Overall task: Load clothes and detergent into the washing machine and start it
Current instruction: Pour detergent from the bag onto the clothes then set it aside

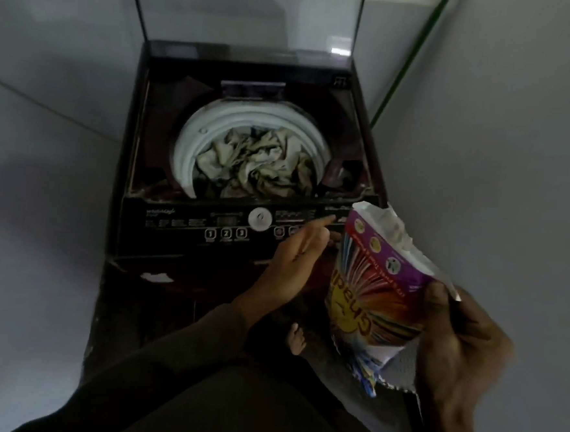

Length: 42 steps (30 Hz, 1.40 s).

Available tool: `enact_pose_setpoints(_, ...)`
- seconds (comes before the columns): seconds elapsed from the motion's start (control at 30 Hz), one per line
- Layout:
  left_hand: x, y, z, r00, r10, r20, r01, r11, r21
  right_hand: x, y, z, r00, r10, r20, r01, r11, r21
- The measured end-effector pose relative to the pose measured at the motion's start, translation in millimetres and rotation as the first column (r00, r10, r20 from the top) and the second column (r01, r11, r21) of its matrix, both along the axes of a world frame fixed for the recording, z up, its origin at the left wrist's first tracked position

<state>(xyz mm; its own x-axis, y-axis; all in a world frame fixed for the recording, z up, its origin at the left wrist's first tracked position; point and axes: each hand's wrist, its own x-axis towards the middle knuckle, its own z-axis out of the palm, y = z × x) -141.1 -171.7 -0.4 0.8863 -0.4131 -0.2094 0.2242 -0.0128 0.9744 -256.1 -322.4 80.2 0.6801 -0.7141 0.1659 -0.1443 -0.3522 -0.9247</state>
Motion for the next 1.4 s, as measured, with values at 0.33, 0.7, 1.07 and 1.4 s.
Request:
enact_pose_setpoints(0.33,34.8,-119.1,-6.6,0.905,-0.127,-0.407,-0.022,0.939,-0.342,55.1,-61.0,43.0,0.993,0.115,0.015,-0.115,0.993,0.024)
enact_pose_setpoints(0.7,56.0,-131.0,-25.6,0.761,-0.034,-0.648,-0.207,0.934,-0.292,156.6,-87.3,45.1,0.965,0.181,-0.191,-0.188,0.982,-0.018)
enact_pose_setpoints(1.07,73.6,-105.9,-32.2,0.619,-0.142,-0.772,-0.118,0.956,-0.27,206.0,-70.2,38.0,0.955,0.105,-0.276,-0.122,0.991,-0.047)
enact_pose_setpoints(1.4,74.8,-89.7,-28.5,0.478,-0.26,-0.839,-0.072,0.94,-0.332,222.9,-53.4,32.7,0.935,0.009,-0.355,-0.054,0.992,-0.115)
